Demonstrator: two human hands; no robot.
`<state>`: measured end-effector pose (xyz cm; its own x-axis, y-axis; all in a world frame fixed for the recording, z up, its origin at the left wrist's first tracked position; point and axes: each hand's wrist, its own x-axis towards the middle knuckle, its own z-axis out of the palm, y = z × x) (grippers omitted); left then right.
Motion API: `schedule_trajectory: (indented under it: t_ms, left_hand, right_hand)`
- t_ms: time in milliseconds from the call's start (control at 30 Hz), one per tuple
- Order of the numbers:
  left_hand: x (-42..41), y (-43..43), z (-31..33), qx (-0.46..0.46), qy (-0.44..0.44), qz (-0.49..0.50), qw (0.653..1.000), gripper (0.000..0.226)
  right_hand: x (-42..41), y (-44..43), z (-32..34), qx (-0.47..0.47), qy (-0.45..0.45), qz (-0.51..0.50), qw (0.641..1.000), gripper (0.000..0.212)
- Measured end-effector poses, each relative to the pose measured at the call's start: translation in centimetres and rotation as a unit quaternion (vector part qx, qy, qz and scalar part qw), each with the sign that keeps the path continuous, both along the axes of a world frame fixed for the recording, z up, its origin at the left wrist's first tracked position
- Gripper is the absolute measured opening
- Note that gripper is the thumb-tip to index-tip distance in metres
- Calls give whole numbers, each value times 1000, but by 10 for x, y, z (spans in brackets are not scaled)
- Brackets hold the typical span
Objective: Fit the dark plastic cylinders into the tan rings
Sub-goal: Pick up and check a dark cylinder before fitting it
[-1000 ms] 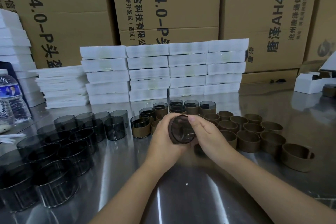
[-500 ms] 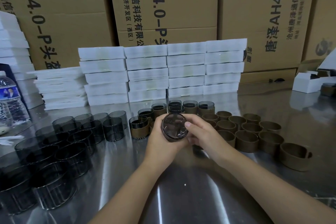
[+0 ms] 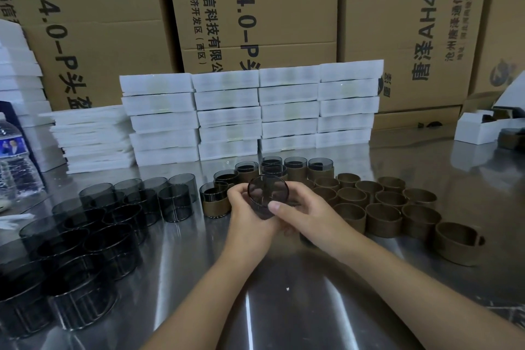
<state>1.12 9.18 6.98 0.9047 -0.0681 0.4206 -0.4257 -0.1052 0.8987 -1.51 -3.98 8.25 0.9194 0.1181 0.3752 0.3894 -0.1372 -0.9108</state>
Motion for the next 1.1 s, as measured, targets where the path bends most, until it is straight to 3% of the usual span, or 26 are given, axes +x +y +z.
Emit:
schedule_trajectory:
  t_ms: [133,267,400,567,733,867,1033,1100]
  left_hand:
    - [-1,0,3,-16,-19,-2,1000,62]
    - [-5,-1,5,-15,-13,-55,998,67]
    - [-8,-2,5,-11,4,-91,996,81]
    - [-10,-1,10,-2,38,-87,995,95]
    - [-14,1,16,-12,59,-119,991,79]
    - [-16,2,18,-39,92,-169,981,74]
    - [-16,4,19,-58,120,-213,968,87]
    - [-16,5,19,-60,132,-242,959,74]
  right_hand:
    - [3,2,-5,-29,-5,-41,999,56]
    - [3,-1,-2,-38,-33,-112,992,50]
    - [2,-4,1,-15,-29,-118,993,30]
    - [0,-4,4,34,-3,-108,994,29]
    - [-4,-6,11,64,33,-76,995,63]
    - [-3,-8,11,61,37,-79,994,64]
    - [-2,-8,14,65,47,-96,992,67]
    - [-2,-7,15,67,52,-76,993,61]
